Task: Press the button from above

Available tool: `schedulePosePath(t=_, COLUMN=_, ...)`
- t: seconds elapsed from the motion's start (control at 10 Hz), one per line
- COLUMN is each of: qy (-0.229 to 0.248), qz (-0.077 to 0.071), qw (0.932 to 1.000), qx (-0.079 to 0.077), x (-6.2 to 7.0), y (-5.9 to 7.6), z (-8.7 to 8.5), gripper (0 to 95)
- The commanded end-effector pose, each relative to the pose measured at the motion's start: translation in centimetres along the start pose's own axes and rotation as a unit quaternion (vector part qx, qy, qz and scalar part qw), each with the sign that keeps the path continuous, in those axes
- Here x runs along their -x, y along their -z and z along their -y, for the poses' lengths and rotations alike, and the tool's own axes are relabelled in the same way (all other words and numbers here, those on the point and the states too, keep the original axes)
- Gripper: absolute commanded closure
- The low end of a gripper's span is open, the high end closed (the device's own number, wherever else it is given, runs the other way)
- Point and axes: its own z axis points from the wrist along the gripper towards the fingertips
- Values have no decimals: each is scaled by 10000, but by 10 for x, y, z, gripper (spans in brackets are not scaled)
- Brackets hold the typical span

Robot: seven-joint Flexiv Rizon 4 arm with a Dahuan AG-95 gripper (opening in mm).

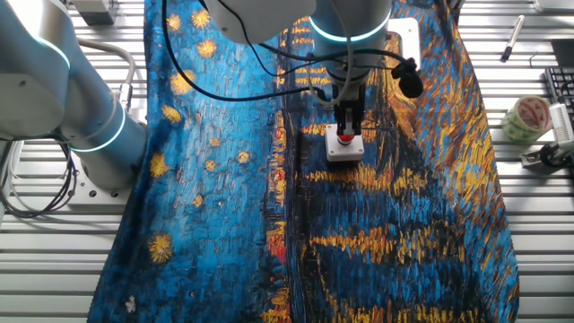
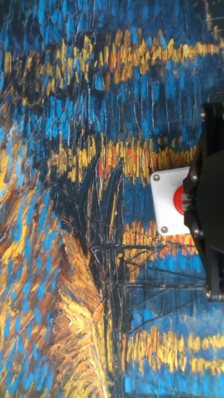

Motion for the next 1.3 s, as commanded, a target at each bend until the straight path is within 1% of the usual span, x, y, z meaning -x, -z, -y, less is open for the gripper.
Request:
schedulePosePath(t=0.1, qy=17, qz=-6, qw=10000, qx=6, x=-1, y=1, z=0, gripper=950)
schedulePosePath(t=0.4, qy=30, qz=-1, qw=10000, qx=9, x=-1, y=0, z=0, gripper=950)
schedulePosePath(t=0.7, qy=22, qz=51, qw=10000, qx=18, x=-2, y=-5, z=0, gripper=950)
schedulePosePath(t=0.8, qy=22, qz=41, qw=10000, qx=8, x=-2, y=-5, z=0, gripper=950)
schedulePosePath(t=1.0, qy=20, qz=74, qw=10000, qx=24, x=-2, y=-6, z=0, gripper=950)
schedulePosePath(t=1.1, qy=33, qz=128, qw=9999, qx=7, x=-3, y=-9, z=0, gripper=950)
schedulePosePath(t=1.2, qy=33, qz=213, qw=9998, qx=10, x=-3, y=-13, z=0, gripper=950)
schedulePosePath(t=1.3, qy=30, qz=389, qw=9992, qx=17, x=-6, y=-22, z=-1, gripper=950)
